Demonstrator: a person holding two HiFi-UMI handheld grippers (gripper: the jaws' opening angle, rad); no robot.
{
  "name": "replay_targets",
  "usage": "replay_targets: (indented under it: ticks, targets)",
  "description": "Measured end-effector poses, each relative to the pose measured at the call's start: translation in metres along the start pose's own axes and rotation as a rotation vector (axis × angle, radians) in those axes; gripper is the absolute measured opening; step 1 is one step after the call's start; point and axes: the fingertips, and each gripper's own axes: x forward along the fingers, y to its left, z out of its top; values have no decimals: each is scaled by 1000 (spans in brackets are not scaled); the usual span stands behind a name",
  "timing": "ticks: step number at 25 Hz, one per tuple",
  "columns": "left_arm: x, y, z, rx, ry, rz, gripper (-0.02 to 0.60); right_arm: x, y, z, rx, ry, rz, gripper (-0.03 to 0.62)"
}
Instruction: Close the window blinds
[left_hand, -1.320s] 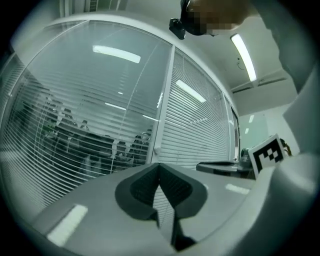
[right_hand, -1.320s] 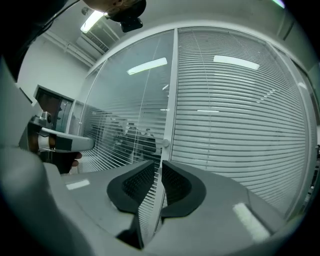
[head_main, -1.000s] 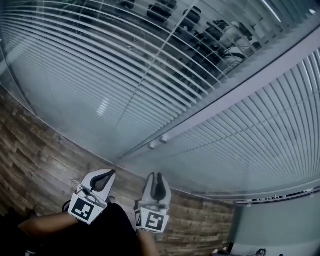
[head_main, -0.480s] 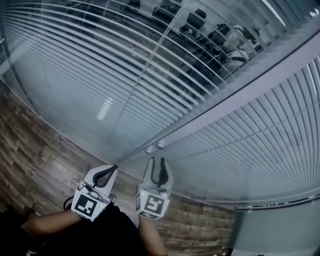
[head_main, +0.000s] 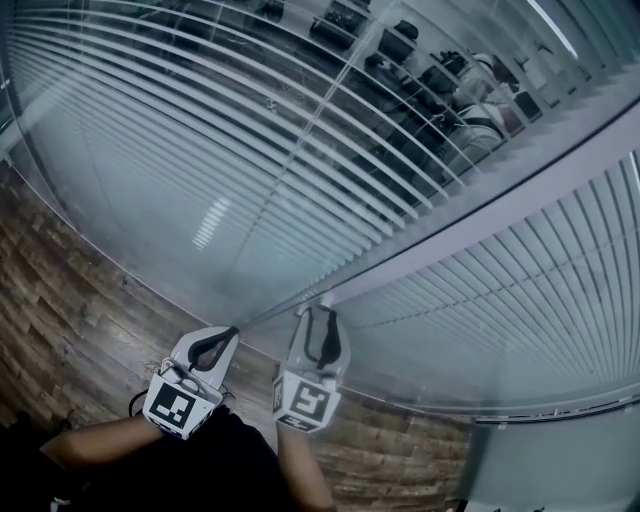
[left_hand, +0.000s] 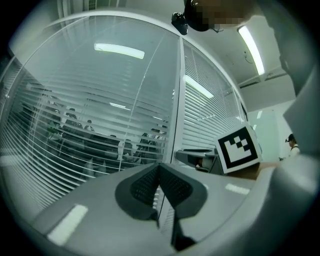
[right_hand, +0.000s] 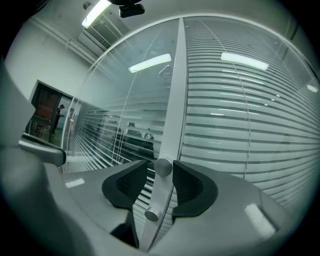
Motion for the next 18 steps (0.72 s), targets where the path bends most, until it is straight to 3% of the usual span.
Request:
replay_targets:
  ticks: [7,14,18]
  targets:
    - [-4,15,-17,-4,43,11,2,1,-8,-9,18,-4,-50,121]
    - [4,12,-20,-9,57,-2,2,12,-15,-4,-114,2,-81,124]
    - [-1,15,-21,-7,48,7,2,10,-16,-11,-78,14,-91,127]
